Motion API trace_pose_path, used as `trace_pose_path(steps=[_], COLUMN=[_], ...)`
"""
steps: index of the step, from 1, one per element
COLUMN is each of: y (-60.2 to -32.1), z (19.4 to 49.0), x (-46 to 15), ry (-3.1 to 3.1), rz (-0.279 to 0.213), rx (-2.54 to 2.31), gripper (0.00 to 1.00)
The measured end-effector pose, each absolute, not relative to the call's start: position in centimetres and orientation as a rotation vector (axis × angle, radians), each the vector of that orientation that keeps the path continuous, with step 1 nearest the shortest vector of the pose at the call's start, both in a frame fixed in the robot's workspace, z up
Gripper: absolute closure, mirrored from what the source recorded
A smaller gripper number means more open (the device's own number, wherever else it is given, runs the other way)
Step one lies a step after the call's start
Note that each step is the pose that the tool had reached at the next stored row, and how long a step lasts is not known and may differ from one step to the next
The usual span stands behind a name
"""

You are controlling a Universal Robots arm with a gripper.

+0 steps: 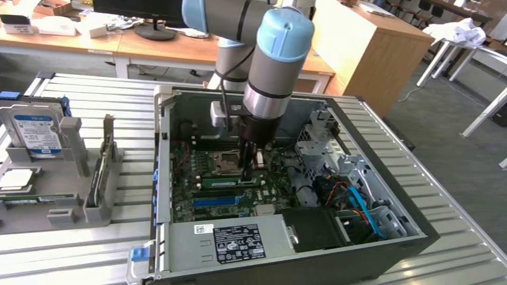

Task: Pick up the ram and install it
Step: 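Insert the ram into the slot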

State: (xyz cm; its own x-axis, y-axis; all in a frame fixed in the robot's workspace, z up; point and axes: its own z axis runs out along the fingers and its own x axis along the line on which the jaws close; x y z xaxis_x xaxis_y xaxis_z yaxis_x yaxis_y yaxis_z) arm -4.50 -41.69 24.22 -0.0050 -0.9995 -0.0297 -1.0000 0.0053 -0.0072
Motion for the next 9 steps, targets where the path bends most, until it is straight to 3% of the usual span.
trace_pose_path(steps=[9], y=[-41.7], z=[26.5], x=[-4.5], ry=[2.210], rz=[0.028], rx=[-2.198], gripper=[0.57])
